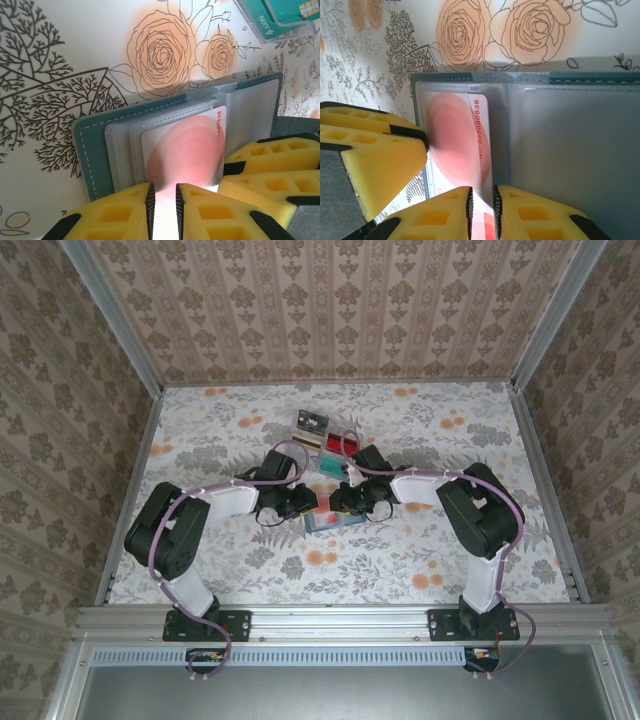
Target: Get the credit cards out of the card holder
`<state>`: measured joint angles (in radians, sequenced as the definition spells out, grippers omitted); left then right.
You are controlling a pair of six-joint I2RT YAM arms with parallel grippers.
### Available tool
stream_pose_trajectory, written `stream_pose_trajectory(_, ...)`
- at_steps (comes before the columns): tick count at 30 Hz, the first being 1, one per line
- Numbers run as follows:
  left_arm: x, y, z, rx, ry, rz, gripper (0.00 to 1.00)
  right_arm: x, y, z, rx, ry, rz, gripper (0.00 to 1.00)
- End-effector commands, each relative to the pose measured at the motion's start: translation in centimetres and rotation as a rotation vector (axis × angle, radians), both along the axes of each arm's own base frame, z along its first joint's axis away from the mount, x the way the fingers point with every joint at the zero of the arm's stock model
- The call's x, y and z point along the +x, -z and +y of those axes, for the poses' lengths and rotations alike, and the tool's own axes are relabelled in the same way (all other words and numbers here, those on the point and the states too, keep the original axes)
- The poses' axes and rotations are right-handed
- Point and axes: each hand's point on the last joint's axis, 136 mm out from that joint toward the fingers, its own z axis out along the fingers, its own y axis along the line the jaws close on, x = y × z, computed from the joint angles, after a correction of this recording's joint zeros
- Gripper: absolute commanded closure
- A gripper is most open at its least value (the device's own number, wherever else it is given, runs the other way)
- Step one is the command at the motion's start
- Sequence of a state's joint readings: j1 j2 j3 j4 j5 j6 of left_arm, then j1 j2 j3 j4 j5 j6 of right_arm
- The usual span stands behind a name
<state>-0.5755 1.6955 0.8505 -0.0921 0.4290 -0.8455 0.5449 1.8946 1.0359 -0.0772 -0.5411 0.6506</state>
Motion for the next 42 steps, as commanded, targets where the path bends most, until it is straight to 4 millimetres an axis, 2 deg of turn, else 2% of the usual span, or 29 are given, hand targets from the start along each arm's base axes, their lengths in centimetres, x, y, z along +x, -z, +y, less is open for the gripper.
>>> stream_pose_trajectory(1, -0.6, 1.5, 0.7, 0.032, -0.017, 0.037, 0.78, 0.0, 0.3, 0.4, 0.019, -0.028, 0.003, 0.78)
stream_pose_trajectory(13, -0.8, 1.2, 0.9, 0.033, -0.021, 0.035, 0.78, 0.6, -1.3, 0.2, 0.097, 0.001, -0.046, 0.9)
stream_pose_trajectory(21, -0.6, 1.0, 1.7, 0.042, -0.031, 0.028, 0.74, 0.7, -1.2, -1.4, 0.076, 0.033, -0.057, 0.98)
stream_pose_trajectory(27, -0.5, 0.6, 1.6, 0.035, -0.026, 0.021, 0.74, 0.7, -1.4, -2.6, 0.06, 0.055, -0.075, 0.99)
stream_pose_trajectory(30, -0.3, 0.3, 1.3, 0.021, -0.019, 0.016, 0.74, 0.7, -1.5, -2.6, 0.066, 0.047, -0.078, 0.99)
stream_pose_trajectory(36, -0.2, 0.2, 0.8, 0.01, -0.005, 0.016, 0.75, 0.2, -1.3, -1.3, 0.124, 0.008, -0.038, 0.92)
stream_pose_trajectory(40, -0.5, 0.8, 0.9, 0.02, -0.005, 0.031, 0.76, 0.2, -1.6, -0.5, 0.155, -0.007, -0.037, 0.83)
stream_pose_trajectory(42, -0.7, 1.4, 1.2, 0.038, -0.014, 0.043, 0.77, 0.2, -2.5, 0.2, 0.209, -0.018, -0.044, 0.77)
